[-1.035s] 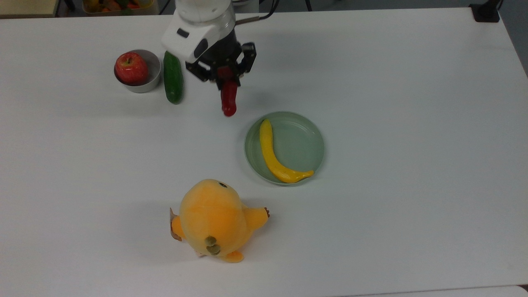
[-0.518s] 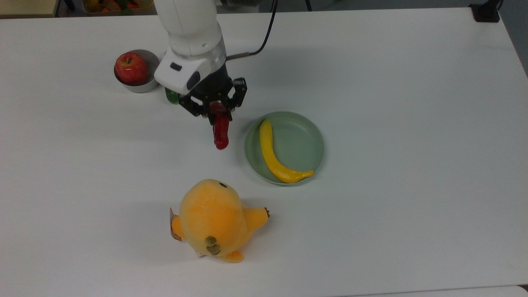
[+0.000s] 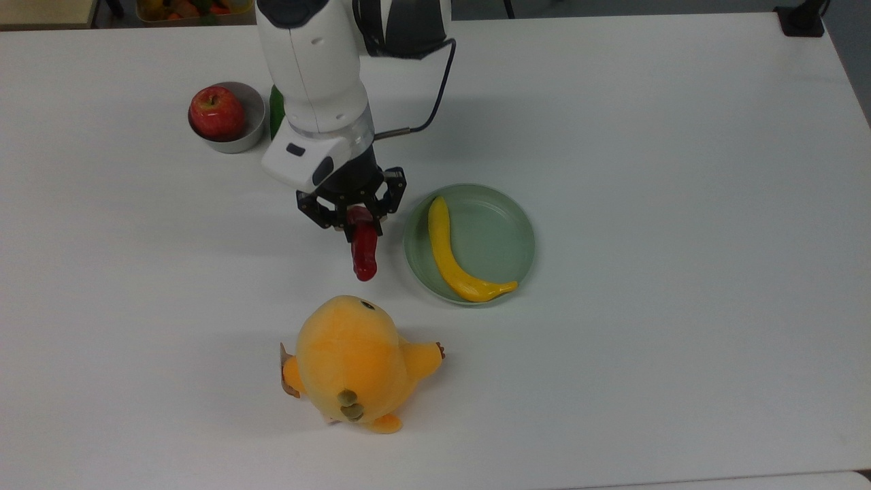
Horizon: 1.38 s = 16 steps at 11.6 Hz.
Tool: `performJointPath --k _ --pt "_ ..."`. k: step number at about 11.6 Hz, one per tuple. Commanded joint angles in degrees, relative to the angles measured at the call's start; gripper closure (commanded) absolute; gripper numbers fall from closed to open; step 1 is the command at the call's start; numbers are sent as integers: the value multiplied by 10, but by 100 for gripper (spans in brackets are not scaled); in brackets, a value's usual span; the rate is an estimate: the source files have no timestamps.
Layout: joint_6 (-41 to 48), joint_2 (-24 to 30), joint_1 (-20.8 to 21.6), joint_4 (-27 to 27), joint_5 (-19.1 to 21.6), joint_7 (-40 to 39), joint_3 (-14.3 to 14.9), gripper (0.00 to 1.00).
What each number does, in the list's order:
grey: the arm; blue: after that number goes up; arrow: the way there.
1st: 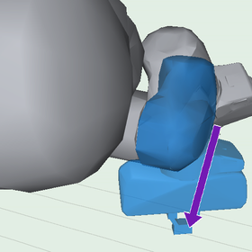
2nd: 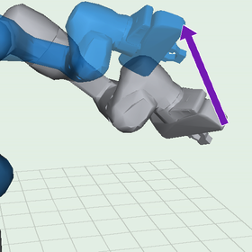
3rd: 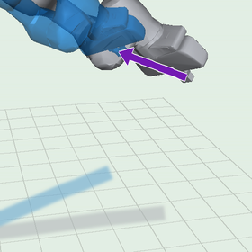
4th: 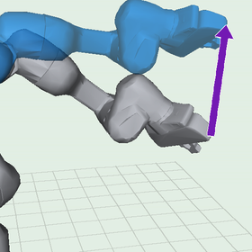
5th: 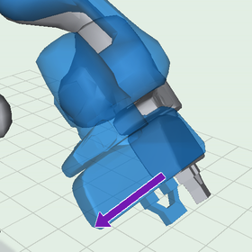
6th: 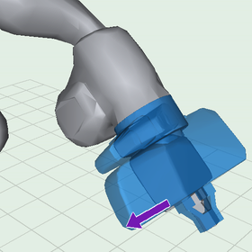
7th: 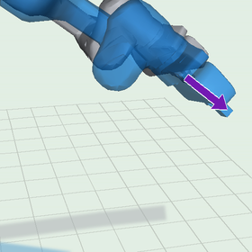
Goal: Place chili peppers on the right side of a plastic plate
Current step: 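Carry the chili pepper toward the pale green plate's rim, then lower the chili pepper beside the plate and open the gripper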
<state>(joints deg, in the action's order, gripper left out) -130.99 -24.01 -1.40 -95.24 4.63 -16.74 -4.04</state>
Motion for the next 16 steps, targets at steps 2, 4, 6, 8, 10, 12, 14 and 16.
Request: performJointPath --k 2,4,6,8,10,12,14,16 --pt "-37 -33 9 12 -9 -7 2 97" --pt "-50 -40 17 11 -8 -3 2 88" --pt "-56 -43 18 11 -7 -2 2 66" --pt "-56 -43 18 11 -7 -2 2 48" --pt "-56 -43 18 11 -7 -2 2 37" --pt "-56 -41 18 11 -7 -2 2 32" --pt "-55 -39 18 11 -7 -2 2 27" --pt "-52 -33 18 10 -7 -1 2 15"
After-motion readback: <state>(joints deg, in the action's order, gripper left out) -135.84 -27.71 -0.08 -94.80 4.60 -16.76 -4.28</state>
